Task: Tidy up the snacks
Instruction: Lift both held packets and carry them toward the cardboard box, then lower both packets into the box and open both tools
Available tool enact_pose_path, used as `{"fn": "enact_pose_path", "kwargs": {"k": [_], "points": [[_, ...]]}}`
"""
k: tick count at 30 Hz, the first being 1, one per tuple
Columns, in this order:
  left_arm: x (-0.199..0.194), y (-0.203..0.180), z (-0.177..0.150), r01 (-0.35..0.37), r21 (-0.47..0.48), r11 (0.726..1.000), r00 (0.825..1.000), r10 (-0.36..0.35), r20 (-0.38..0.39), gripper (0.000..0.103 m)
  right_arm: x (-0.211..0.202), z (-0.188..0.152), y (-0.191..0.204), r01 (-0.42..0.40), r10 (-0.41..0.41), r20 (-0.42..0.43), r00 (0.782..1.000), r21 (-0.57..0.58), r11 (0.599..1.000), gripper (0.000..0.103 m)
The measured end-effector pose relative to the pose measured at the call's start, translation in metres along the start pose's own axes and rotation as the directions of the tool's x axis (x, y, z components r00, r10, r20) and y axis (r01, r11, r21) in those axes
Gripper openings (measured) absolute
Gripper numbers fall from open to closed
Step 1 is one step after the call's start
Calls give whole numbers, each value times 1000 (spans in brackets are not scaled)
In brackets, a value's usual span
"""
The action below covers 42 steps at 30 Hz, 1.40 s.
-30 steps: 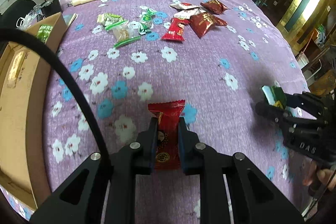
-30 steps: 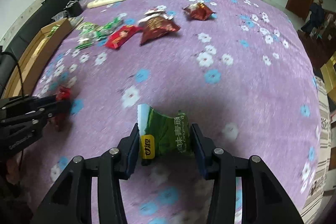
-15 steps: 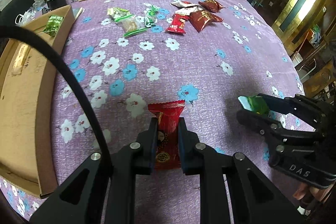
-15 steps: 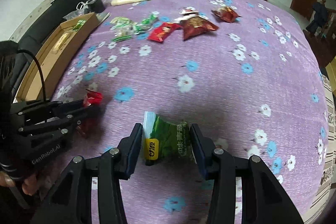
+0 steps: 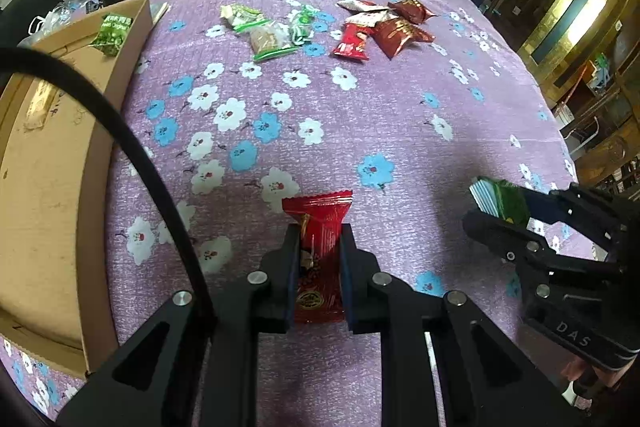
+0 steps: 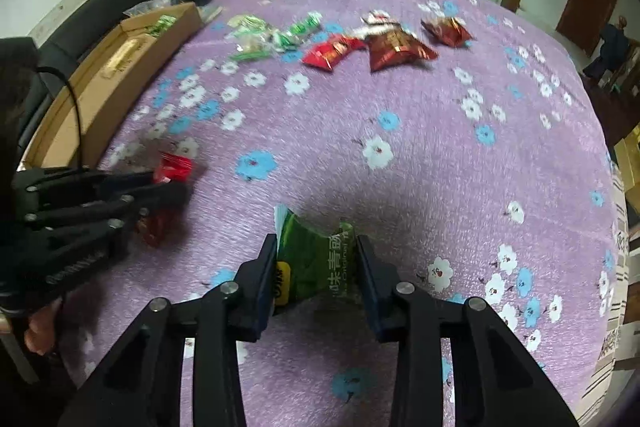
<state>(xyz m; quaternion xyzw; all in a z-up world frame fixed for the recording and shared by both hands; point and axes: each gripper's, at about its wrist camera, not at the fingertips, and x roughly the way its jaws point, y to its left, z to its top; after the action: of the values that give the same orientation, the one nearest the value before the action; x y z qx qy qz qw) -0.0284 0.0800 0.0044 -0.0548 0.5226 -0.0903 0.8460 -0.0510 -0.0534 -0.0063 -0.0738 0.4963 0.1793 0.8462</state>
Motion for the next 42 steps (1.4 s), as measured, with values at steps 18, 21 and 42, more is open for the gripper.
{"fn": "enact_pose_path", "kwargs": {"k": [18, 21, 42], "points": [[-58, 53, 20, -33, -94, 995, 993, 43, 114, 20, -9, 52, 67, -82, 90, 45, 995, -145, 986, 37], [-66, 71, 25, -59, -127, 990, 988, 77, 135, 20, -8, 68, 90, -105, 118, 58, 991, -189, 976, 37], [-60, 232, 53, -276, -353, 894, 947, 315, 58, 20, 73, 155, 218, -177, 189, 4, 982, -328, 928, 37]]}}
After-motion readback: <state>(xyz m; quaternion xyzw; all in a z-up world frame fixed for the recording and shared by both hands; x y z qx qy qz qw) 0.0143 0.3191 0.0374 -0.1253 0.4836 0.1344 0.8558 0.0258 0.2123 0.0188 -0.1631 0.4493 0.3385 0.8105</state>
